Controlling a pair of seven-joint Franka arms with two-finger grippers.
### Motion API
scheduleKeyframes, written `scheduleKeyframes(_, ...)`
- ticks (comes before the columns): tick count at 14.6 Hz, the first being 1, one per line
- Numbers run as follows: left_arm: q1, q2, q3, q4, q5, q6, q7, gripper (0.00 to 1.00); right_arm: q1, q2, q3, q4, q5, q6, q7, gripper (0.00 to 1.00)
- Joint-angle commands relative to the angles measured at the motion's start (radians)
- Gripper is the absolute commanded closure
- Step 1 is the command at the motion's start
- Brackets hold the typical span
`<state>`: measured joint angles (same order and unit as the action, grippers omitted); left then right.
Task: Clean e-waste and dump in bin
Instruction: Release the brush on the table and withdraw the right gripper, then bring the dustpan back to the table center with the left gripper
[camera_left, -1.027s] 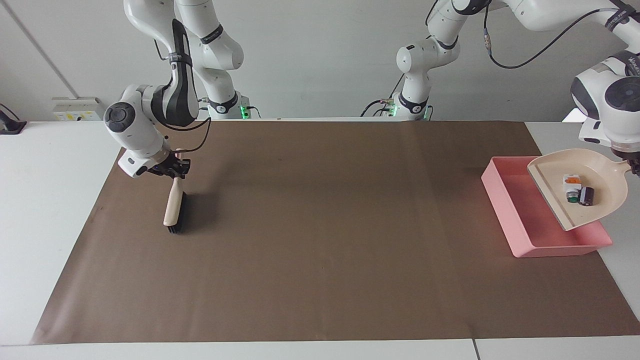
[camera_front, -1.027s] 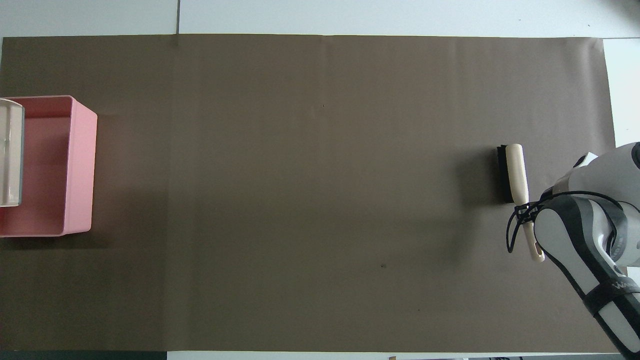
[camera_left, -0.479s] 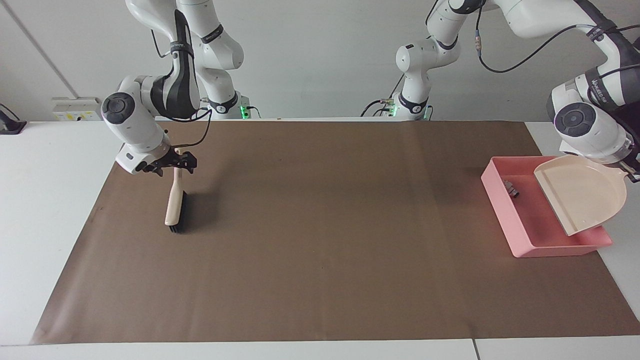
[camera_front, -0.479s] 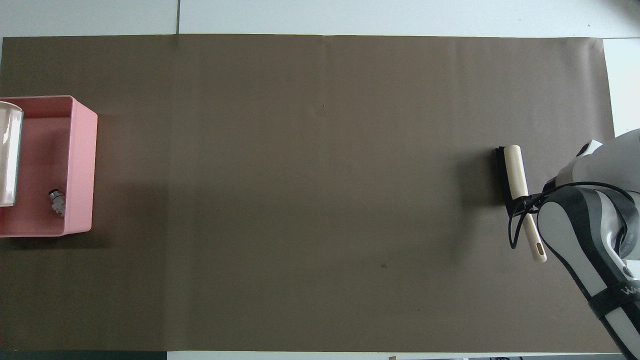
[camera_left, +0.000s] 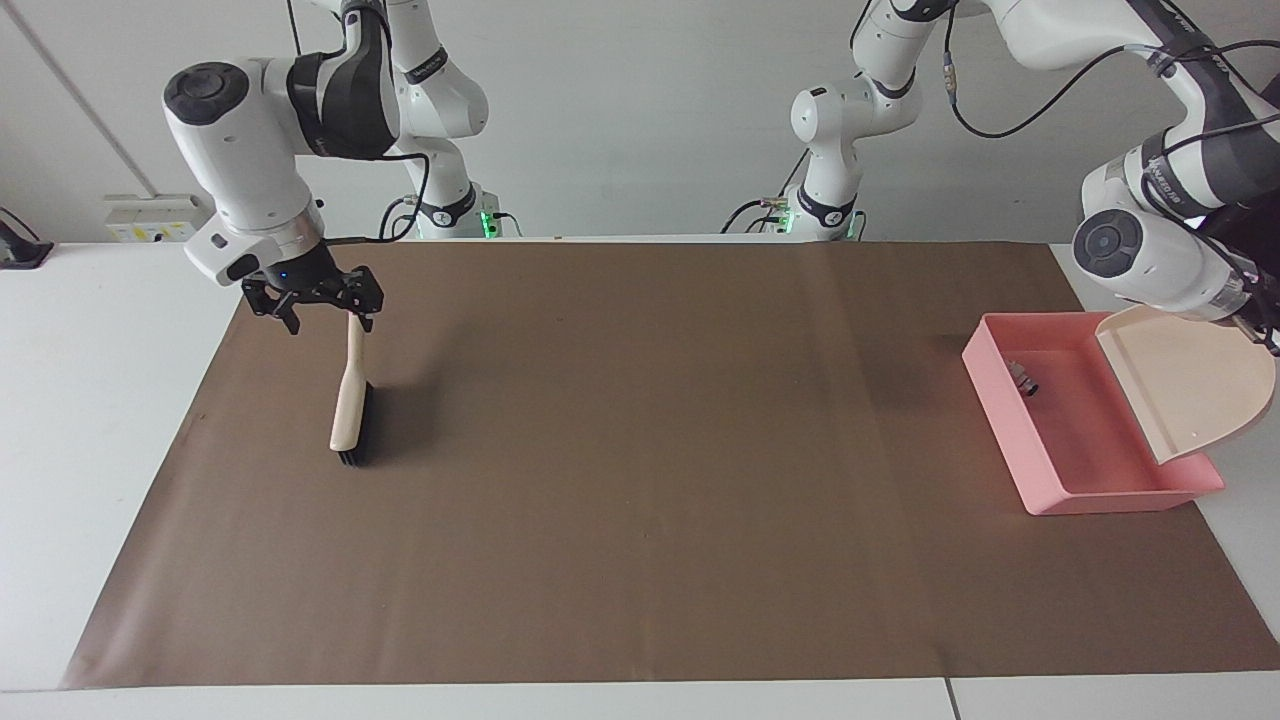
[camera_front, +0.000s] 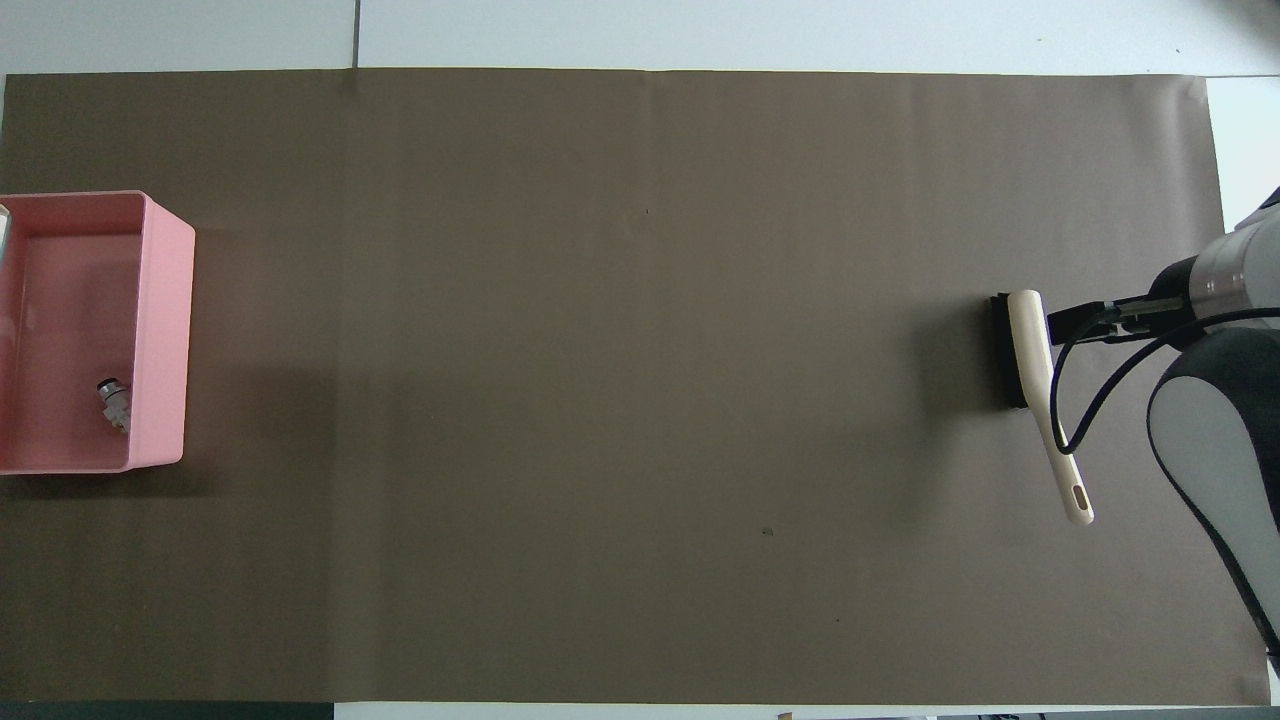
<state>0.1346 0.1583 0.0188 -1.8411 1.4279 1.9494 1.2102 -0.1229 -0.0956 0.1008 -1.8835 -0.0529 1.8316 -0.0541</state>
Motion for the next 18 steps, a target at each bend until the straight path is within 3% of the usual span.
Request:
scheduleKeyframes(1,-0.03,-0.057,0.009,-0.089,0.1,-0.058,-0.086,1.0,-0.014,0.022,0.005,0.159,-0.005,-0.107,0.036,0.0)
scheduleKeyframes(6,-0.055,-0.054,0.009,-0.073,0.192,-0.112,-0.086,1.0,-0.023,0.065,0.004,0.345,0.011,-0.32,0.203,0.0)
scheduleKeyframes(11,-0.055,-0.069,0.0,-0.038,0.165,-0.098,-0.034,1.0,-0.021,0.065,-0.003,0.34,0.03,-0.331,0.208,0.0)
scheduleKeyframes(14,-0.072,-0.079,-0.002,-0.023,0.039,-0.095,-0.009,1.0,0.012,0.063,-0.022,0.337,0.03,-0.342,0.209,0.0)
scheduleKeyframes(17,-0.092,-0.095,-0.003,-0.012,-0.101,-0.095,0.083,1.0,0.172,0.063,-0.185,0.331,0.03,-0.347,0.212,0.0)
scheduleKeyframes(18,-0.095,-0.101,-0.005,-0.006,-0.163,-0.095,0.127,1.0,0.17,0.063,-0.187,0.331,0.03,-0.347,0.211,0.0)
